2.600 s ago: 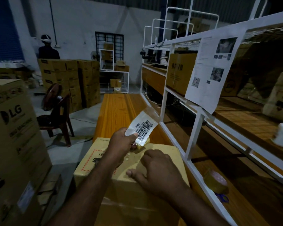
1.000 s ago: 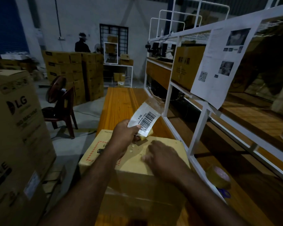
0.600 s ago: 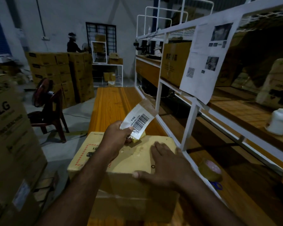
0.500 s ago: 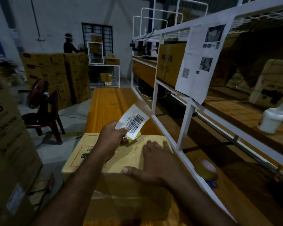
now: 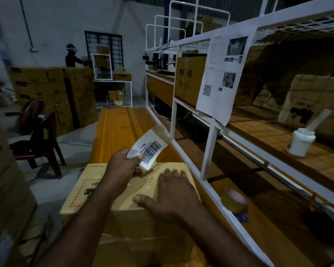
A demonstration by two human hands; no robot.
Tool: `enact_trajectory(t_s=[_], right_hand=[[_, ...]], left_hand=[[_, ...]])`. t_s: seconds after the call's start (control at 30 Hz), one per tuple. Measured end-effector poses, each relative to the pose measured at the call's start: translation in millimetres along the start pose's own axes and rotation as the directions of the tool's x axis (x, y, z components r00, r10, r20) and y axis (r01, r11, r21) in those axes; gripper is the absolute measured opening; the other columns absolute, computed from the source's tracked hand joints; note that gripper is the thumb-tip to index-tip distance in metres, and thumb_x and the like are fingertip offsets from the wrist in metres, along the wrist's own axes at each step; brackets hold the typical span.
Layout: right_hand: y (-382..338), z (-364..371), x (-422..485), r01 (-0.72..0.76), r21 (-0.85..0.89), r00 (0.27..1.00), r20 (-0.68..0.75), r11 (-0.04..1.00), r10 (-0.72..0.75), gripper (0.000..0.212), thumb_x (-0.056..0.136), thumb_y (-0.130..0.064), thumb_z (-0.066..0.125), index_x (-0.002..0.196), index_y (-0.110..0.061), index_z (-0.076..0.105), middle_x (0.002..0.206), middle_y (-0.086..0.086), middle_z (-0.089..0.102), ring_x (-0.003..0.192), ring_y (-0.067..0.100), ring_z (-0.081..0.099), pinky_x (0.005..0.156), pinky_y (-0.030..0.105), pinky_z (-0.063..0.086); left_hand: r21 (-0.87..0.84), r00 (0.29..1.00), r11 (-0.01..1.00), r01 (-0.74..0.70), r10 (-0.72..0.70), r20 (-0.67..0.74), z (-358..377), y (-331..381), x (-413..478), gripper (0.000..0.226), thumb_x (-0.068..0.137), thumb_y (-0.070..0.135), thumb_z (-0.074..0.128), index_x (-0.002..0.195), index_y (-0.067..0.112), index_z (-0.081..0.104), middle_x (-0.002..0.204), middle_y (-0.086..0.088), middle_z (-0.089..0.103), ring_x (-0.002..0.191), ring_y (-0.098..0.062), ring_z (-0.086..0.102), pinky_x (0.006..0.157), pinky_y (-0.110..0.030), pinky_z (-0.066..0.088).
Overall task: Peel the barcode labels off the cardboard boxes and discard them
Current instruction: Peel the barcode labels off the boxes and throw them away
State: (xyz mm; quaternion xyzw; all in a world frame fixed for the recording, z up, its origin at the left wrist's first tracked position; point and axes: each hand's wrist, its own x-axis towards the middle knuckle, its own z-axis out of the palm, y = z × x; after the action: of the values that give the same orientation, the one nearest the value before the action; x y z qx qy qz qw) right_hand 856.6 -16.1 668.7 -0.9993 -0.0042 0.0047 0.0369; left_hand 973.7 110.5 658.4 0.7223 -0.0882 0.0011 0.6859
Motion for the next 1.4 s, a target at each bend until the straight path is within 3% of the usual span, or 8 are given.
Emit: enact_trajectory(t_s=[0.17,0.33,0.5,0.67,0.87,1.0,1.13,1.4], right_hand=[[-11,-11,-42,0.194,0.151,0.981,-0.008,0.969,-0.195,0.087,0.086,-0.078,0.02,0.145,-0.017,0.037,0.159,0.005,0.025,0.145,0.022,0.02,0.115,0.038,0.019],[18,-17,-40,0.071,0.111,0.996,-0.06,0.991,-0.065,0.109,0.066,-0.087,-0.007,0.13,-0.024,0.054,0.147,-0.002,0.046,0.131,0.016,0.044,0.098,0.035,0.04],[-4,-9,-8,-0.01,0.035,1.0,0.011,0.999,0.01,0.124,0.064,-0.091,0.0,0.15,-0.005,0.023,0.159,0.019,0.018,0.146,0.032,0.017,0.117,0.044,0.016],[-5,3,-26,0.165,0.112,0.986,0.0,0.98,-0.166,0.08,0.09,-0.067,0.043,0.154,-0.025,0.018,0.163,-0.005,0.008,0.149,0.013,0.003,0.113,0.027,-0.003],[-1,14,-18,0.136,0.156,0.984,-0.136,0.978,-0.115,0.057,0.089,-0.05,0.059,0.141,-0.037,0.042,0.148,-0.022,0.033,0.138,0.004,0.027,0.114,0.023,0.018],[-7,33,7,0.192,0.123,0.929,-0.342,0.974,-0.14,0.034,0.067,-0.048,0.08,0.094,-0.03,0.067,0.1,-0.012,0.061,0.088,0.011,0.052,0.073,0.029,0.044],[-4,34,41,0.23,0.137,0.901,-0.404,0.963,-0.158,0.023,0.075,-0.042,0.075,0.091,-0.031,0.063,0.092,-0.017,0.043,0.085,0.007,0.04,0.072,0.026,0.036],[15,28,119,0.246,0.032,0.878,-0.431,0.969,-0.209,0.024,0.084,-0.036,0.066,0.101,-0.02,0.069,0.1,0.001,0.058,0.091,0.02,0.051,0.077,0.035,0.046]], left_hand=[[-0.012,1.0,1.0,-0.011,0.01,-0.021,0,-2,2,0.019,0.094,0.012,0.061,0.112,0.008,0.066,0.095,-0.012,0.073,0.067,-0.02,0.063,0.058,-0.032,0.051],[-0.006,0.999,0.999,-0.032,0.032,-0.024,-1,-3,2,0.017,0.095,0.013,0.061,0.112,0.013,0.066,0.097,-0.01,0.073,0.071,-0.02,0.065,0.059,-0.031,0.052],[-0.021,1.0,1.0,-0.008,0.008,-0.028,0,0,3,0.015,0.094,0.011,0.061,0.109,0.012,0.065,0.097,-0.009,0.073,0.077,-0.02,0.068,0.061,-0.033,0.054],[-0.068,0.999,0.997,0.024,-0.026,-0.022,1,2,6,0.016,0.093,0.012,0.063,0.108,0.013,0.066,0.095,-0.008,0.074,0.071,-0.017,0.068,0.052,-0.024,0.051],[-0.052,1.0,0.999,-0.004,0.005,0.011,-4,1,5,0.018,0.093,0.019,0.064,0.111,0.018,0.065,0.098,-0.005,0.073,0.079,-0.019,0.071,0.056,-0.025,0.053],[-0.005,0.999,0.999,-0.047,0.047,0.001,-9,-2,3,0.015,0.089,0.025,0.067,0.103,0.023,0.068,0.093,-0.005,0.074,0.071,-0.017,0.066,0.058,-0.036,0.057],[0.025,0.999,0.999,-0.042,0.043,-0.029,-16,5,3,0.016,0.089,0.021,0.067,0.105,0.018,0.069,0.093,-0.007,0.075,0.072,-0.021,0.069,0.062,-0.038,0.06],[0.012,0.985,1.0,-0.014,0.016,-0.171,-42,12,7,0.006,0.09,0.01,0.067,0.087,0.016,0.066,0.09,-0.014,0.073,0.076,-0.03,0.068,0.075,-0.048,0.061]])
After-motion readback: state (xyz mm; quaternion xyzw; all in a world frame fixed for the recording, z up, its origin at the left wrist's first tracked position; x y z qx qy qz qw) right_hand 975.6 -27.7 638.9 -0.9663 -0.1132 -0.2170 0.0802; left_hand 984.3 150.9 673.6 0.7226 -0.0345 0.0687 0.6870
